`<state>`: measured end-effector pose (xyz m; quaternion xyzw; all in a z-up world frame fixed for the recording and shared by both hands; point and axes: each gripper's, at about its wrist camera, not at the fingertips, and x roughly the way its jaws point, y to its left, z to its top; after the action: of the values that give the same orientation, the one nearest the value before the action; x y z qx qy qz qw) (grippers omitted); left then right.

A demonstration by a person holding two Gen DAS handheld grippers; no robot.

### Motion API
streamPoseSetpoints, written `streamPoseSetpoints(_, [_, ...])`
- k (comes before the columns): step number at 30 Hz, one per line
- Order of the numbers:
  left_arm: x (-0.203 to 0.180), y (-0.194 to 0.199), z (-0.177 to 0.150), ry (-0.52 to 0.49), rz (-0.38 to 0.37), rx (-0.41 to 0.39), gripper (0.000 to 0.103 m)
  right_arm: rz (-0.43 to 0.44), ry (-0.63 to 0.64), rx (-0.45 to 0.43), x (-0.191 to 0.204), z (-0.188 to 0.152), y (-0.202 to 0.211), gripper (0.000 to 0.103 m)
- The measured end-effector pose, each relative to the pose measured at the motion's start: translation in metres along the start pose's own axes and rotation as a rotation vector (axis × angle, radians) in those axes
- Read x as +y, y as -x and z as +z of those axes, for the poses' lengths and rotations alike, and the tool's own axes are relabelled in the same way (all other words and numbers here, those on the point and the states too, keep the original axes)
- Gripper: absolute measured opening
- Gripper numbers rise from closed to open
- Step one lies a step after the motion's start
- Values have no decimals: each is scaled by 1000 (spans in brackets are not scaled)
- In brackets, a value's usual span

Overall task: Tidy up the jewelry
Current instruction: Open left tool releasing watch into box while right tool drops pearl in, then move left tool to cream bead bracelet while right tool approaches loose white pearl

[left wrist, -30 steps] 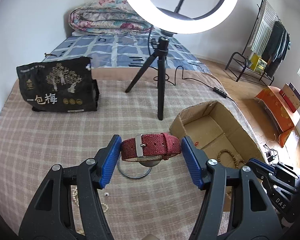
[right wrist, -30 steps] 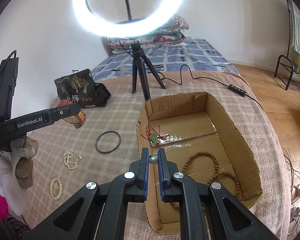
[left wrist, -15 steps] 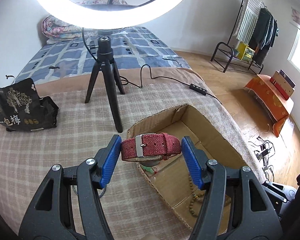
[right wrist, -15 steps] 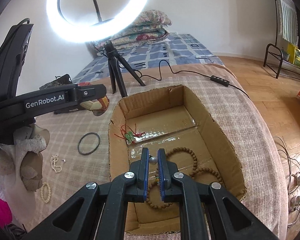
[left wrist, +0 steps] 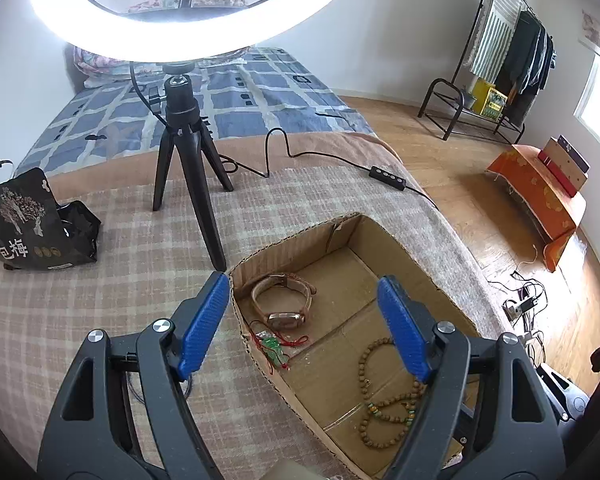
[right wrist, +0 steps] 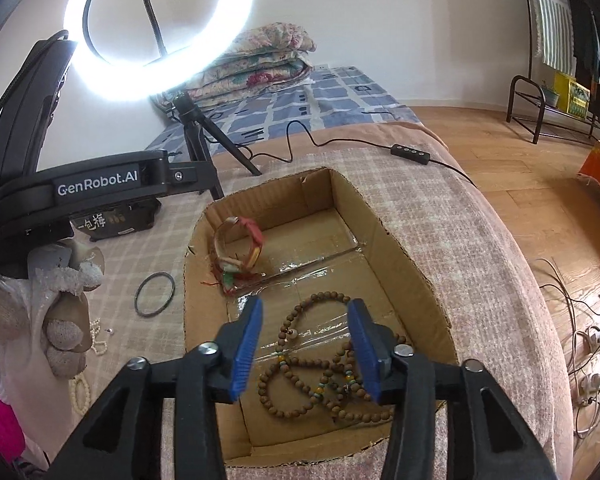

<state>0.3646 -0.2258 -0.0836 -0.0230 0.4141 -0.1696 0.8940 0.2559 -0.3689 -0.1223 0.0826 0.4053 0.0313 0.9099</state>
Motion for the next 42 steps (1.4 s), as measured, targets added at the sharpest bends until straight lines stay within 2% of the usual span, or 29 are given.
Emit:
streamPoseSetpoints(5, [3, 5, 0, 1, -1, -5, 79, -5, -12, -17, -1, 2, 6, 77])
streamPoseSetpoints(18, [16, 29, -5, -7, 20, -34, 79, -5, 33, -9, 14, 0, 11, 81])
streamPoseSetpoints(22, [28, 47, -8, 7, 28, -53, 79, -9, 34, -16, 17, 2, 17, 87])
streamPoseSetpoints(27, [53, 76, -15, 30, 51, -80, 79, -43, 42, -26, 24, 4, 26, 102])
streamPoseSetpoints(36, [123, 137, -43, 89, 115, -121, 79, -57, 129, -40, 56, 2, 35, 103])
streamPoseSetpoints(42, [167, 167, -72, 124, 153, -115, 79, 5, 166, -79, 82, 3, 46, 103])
